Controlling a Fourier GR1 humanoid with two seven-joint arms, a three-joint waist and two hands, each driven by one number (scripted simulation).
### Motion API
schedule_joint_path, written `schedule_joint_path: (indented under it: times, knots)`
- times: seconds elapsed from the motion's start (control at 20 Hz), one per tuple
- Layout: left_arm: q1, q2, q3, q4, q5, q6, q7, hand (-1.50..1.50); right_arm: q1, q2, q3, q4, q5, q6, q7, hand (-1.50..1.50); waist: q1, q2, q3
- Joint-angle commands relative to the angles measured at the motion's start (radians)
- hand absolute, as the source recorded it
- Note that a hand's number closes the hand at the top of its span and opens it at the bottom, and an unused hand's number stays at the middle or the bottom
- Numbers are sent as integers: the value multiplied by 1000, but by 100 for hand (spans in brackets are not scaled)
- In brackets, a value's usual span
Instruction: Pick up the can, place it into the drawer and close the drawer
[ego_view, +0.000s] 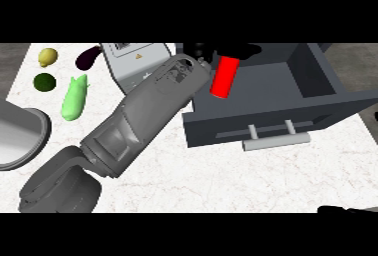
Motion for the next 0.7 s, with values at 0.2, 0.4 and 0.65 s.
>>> schedule_joint_path:
  times: [0.2, 0.4, 0.65]
  knots:
    - [5, 0, 11, -39, 75, 18, -22, -150, -27, -87, 9, -45, 147, 18, -54, -150, 12, -4, 0]
    - [-1, 0, 8, -69, 108, 38, -43, -150, -99, -95, 101, -20, 287, -1, -67, -150, 31, -3, -1]
    - [-41, 0, 21, -52, 123, 65, -52, -150, -92, -133, 157, 0, 489, -32, -112, -150, 53, -11, -1]
